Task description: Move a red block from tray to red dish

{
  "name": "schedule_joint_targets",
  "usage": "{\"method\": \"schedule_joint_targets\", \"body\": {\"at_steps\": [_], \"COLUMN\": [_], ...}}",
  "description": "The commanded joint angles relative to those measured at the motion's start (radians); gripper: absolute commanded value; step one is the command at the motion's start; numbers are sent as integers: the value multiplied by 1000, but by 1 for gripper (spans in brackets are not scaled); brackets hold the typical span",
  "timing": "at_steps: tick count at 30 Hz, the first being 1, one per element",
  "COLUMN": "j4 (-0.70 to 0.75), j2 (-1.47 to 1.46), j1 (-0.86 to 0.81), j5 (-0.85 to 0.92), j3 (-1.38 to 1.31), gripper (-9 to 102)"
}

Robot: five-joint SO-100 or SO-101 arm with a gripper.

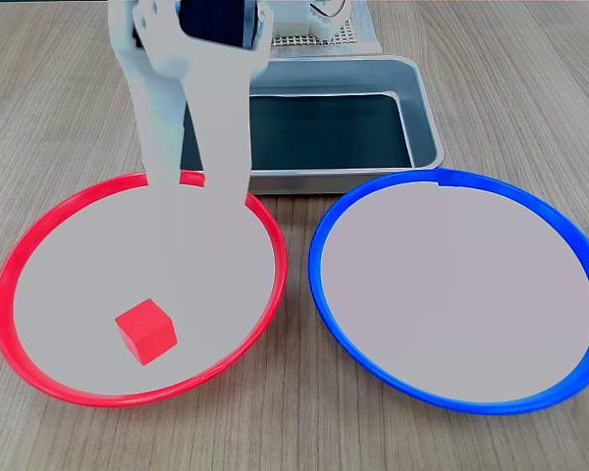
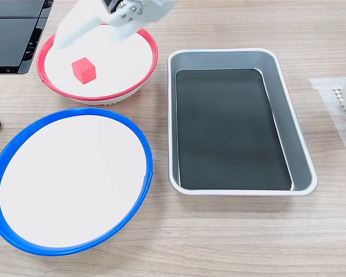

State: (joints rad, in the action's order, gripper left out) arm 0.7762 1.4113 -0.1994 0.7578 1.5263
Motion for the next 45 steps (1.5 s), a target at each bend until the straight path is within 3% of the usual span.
{"method": "schedule_joint_targets", "body": {"at_steps": [1, 3, 9, 12, 13, 18, 23, 33, 45], "j4": [-67, -153, -405, -376, -304, -17, 129, 221, 221], "j2": [183, 324, 805, 1089, 1246, 1657, 1885, 1917, 1917], "j1": [12, 32, 110, 149, 158, 173, 179, 153, 147], "j5": [-133, -267, -703, -900, -956, -942, -917, -818, -824], "j3": [28, 104, 480, 736, 879, 1212, 1417, 1497, 1497], "gripper": [21, 0, 0, 0, 0, 0, 0, 0, 0]}}
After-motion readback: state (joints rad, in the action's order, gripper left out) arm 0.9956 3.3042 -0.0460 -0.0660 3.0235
